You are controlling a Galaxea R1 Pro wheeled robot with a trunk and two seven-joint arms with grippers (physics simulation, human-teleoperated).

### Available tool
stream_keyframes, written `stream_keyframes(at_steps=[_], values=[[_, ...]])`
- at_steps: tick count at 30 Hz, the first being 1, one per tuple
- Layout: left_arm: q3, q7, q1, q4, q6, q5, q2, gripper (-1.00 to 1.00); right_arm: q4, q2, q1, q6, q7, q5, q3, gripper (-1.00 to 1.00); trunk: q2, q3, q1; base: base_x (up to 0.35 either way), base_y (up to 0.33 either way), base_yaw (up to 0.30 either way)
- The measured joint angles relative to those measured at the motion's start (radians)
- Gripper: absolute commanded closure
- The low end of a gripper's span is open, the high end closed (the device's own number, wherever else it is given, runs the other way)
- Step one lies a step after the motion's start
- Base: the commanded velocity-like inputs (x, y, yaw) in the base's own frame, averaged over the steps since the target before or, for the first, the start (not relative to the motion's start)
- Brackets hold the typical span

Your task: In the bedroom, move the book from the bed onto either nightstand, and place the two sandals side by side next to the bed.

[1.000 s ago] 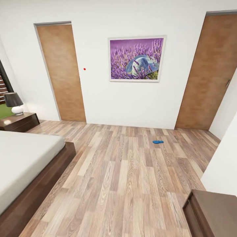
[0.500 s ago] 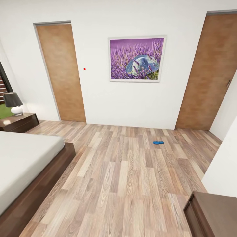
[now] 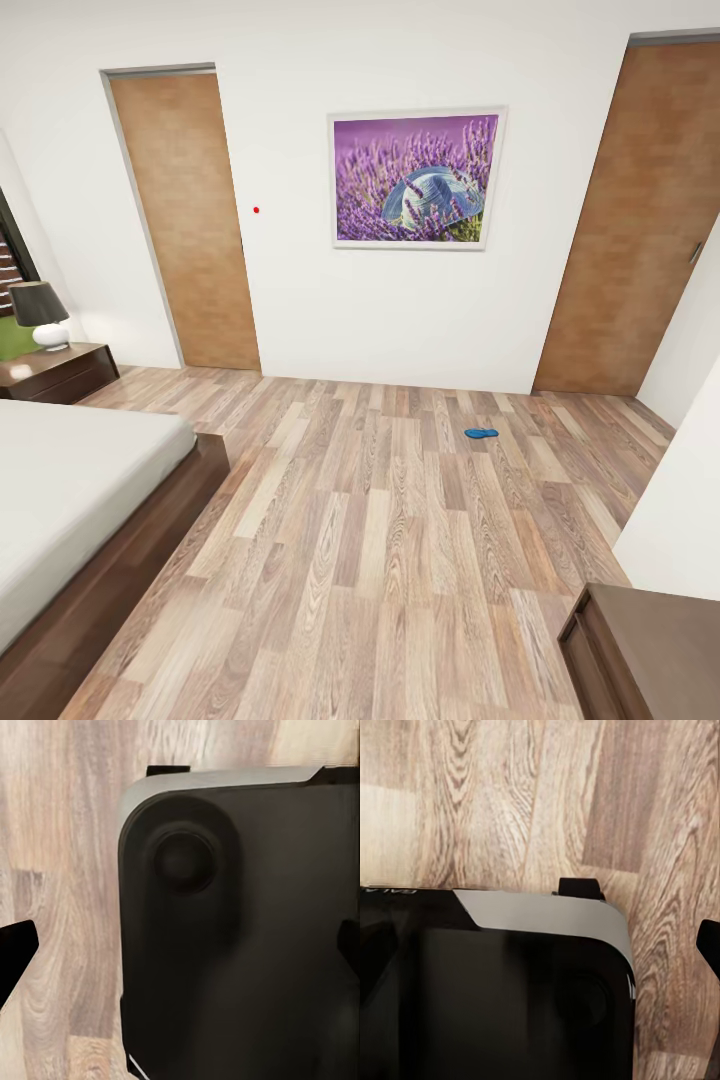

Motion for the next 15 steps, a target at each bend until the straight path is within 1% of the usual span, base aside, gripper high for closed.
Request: stream_keyframes(at_steps=[4, 8, 10, 13, 14, 15], values=[[0.000, 0.001, -0.020, -0.018, 0.002, 0.002, -0.001, -1.00, -0.003, 0.004, -0.028, 0.001, 0.001, 0.001, 0.002, -1.00, 0.000, 0.000, 0.000, 0.002, 0.000, 0.000], [0.001, 0.005, -0.058, -0.031, 0.004, 0.008, -0.001, -1.00, -0.004, 0.007, -0.064, 0.002, -0.002, 0.008, 0.020, -1.00, 0.000, 0.000, 0.000, 0.000, 0.000, 0.000], [0.001, 0.007, -0.080, -0.034, 0.005, 0.022, 0.000, -1.00, -0.005, 0.008, -0.082, 0.003, -0.005, 0.017, 0.032, -1.00, 0.000, 0.000, 0.000, 0.000, 0.000, 0.000], [0.002, 0.009, -0.122, -0.037, 0.006, 0.063, 0.002, -1.00, -0.005, 0.012, -0.106, 0.004, -0.006, 0.029, 0.045, -1.00, 0.000, 0.000, 0.000, 0.000, 0.000, 0.000], [0.002, 0.009, -0.122, -0.037, 0.006, 0.063, 0.002, -1.00, -0.005, 0.012, -0.107, 0.004, -0.006, 0.029, 0.045, -1.00, 0.000, 0.000, 0.000, 0.000, 0.000, 0.000], [0.001, 0.009, -0.135, -0.037, 0.006, 0.078, 0.002, -1.00, -0.005, 0.014, -0.114, 0.004, -0.007, 0.033, 0.047, -1.00, 0.000, 0.000, 0.000, 0.000, 0.000, 0.000]])
